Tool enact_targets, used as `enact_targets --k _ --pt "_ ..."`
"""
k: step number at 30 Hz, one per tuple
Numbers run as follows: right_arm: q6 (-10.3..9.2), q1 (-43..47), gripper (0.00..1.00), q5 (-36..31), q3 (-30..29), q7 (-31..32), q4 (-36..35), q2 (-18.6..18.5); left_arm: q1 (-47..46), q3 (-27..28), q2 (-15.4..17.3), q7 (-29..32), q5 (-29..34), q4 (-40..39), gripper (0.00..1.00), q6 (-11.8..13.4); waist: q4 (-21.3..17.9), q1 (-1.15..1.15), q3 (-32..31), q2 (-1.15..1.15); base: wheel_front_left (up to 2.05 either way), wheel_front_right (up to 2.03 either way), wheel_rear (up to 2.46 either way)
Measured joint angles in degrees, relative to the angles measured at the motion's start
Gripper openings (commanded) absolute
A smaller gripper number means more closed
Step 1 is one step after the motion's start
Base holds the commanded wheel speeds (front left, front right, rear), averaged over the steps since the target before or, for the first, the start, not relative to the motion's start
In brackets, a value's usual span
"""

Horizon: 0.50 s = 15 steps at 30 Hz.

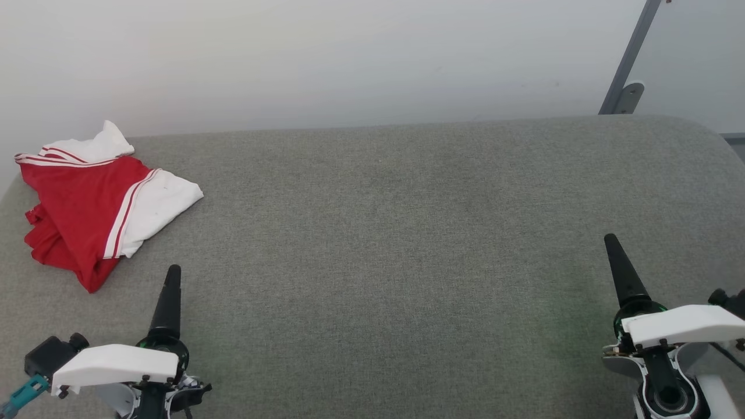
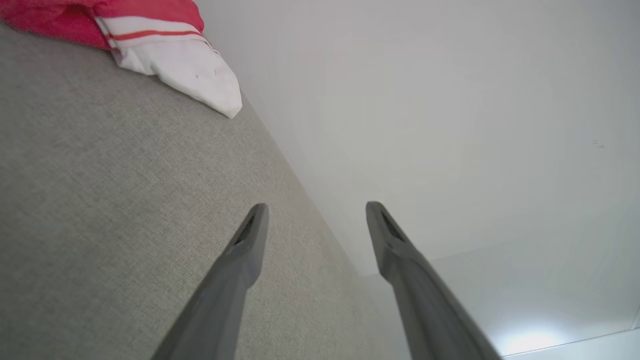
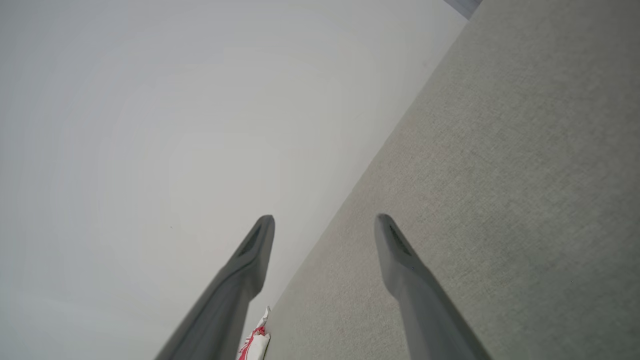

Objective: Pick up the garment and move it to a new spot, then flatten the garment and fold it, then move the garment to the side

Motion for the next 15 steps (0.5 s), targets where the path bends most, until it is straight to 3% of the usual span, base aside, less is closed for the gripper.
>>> enact_targets --k 15 --pt "0.01 -1.4 1.0 -22.6 1.1 -3.2 -1.2 -1.3 0.2 -0.5 1.2 -3.1 19.1 -1.2 1.0 1.4 -0.3 0.0 0.3 0.0 0.0 0.0 0.0"
